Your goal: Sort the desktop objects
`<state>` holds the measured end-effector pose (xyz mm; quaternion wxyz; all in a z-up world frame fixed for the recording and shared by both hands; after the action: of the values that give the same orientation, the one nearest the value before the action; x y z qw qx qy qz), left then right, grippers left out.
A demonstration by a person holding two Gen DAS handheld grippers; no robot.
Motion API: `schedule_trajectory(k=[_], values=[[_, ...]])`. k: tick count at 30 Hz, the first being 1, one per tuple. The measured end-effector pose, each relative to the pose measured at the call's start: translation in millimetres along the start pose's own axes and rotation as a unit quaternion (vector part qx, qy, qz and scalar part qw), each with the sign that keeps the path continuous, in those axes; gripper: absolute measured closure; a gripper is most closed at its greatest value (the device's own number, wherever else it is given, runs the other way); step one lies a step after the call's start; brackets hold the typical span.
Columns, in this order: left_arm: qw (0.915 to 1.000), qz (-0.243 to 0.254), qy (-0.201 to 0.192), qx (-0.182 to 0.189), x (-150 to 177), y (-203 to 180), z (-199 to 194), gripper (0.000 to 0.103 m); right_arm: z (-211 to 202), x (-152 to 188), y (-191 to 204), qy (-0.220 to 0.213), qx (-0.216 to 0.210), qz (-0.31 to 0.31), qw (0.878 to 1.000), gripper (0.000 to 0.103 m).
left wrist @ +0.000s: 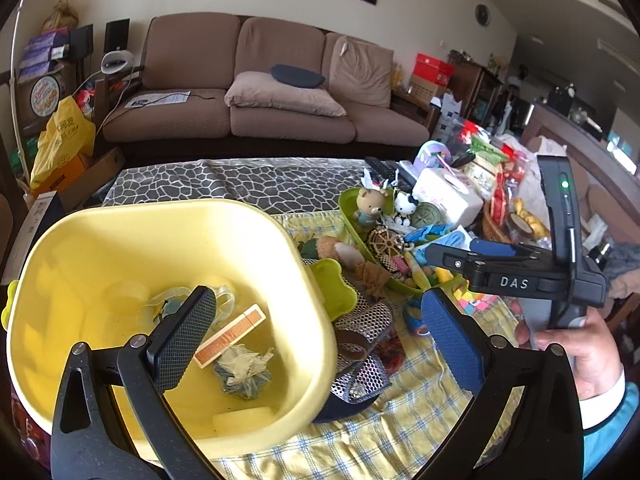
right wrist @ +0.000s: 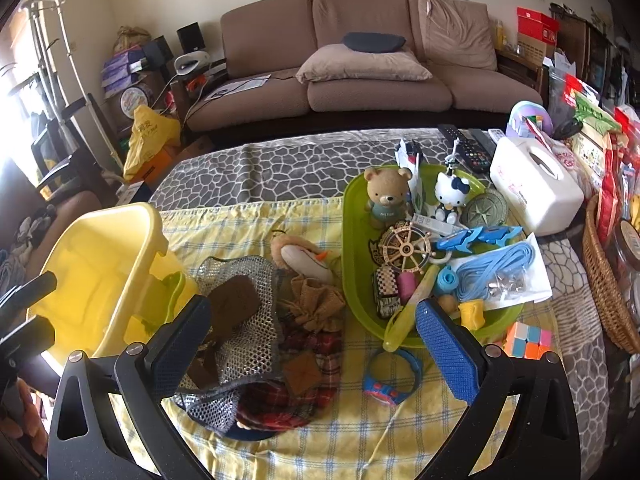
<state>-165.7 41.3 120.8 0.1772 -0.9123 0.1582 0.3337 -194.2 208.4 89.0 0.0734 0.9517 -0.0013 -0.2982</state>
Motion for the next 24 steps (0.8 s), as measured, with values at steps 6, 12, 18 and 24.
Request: schedule_trajectory(k=[6,12,18,24], values=[[0.9995,0.028,-0.011,-0.009,16,-41,-2,0.003,-12,-2,-20,-0.015,0.001,0.006,1.000,0.001],[0.9990,0.036,-0.017,-0.019,45,-74,3,0.042,-23,0,-40,-0.029,-0.010,0.026,0.999,0.001],[0.9984,0.015,0.011,-0.053,55,-78,40,0.065,-28,2,-50,-0.033,-0.025,0.039,0.998,0.002],[0.9964,-0.028,0.032,-0.073,53,-67,76,0.066,-31,2,-55,-0.034,-0.031,0.042,0.998,0.002]])
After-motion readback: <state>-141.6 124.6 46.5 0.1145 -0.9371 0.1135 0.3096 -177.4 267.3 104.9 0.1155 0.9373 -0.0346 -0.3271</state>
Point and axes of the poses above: each gripper's, at about its wrist camera, not at the fingertips, and z roughly the way its jaws point, y to its left, x to its underside, the point moved 10 cm from there along z, roughly the way its jaws point, and after that the axes turned 8 degrees about y, right-handed, at the moved point
